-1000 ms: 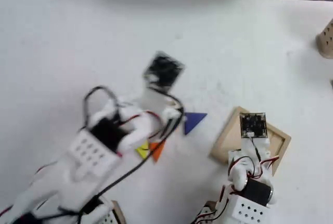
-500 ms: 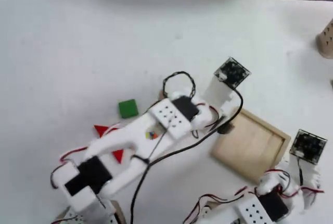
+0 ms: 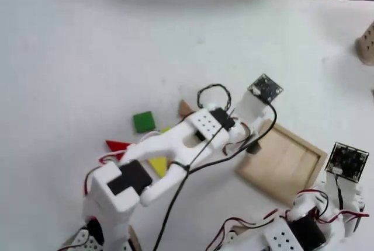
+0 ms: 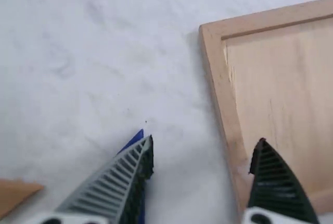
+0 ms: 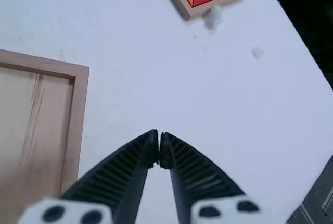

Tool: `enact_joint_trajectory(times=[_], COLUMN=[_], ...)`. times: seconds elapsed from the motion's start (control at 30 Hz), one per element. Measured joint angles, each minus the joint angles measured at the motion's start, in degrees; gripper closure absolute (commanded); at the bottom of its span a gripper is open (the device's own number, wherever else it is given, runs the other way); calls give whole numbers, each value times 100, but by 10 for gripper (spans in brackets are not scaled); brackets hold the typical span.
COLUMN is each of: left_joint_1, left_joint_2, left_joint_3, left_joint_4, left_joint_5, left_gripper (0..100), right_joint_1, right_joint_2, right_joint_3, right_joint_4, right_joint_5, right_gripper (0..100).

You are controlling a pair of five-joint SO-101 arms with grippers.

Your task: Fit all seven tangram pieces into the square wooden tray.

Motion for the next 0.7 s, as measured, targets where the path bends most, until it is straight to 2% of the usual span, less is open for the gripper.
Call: enact_joint_trajectory(times=[0.17, 0.4, 0.57, 0.7], left_joint_1=[114, 88, 97, 105], left_joint_2=[0, 185, 492, 844], left_joint_3=[0, -9, -273, -782], left_joint_4=[-141, -141, 9, 334], left_joint_5=[0, 0, 0, 9], left_gripper=[699, 700, 745, 768], right_joint_1=[-114, -185, -369, -343], right_joint_2=[457, 3411, 5301, 5670], right_joint_3=[-985, -2620, -2848, -2857], right_joint_4=[484, 633, 624, 607], right_joint_5=[0, -88, -88, -360], right_gripper=[931, 953, 953, 953])
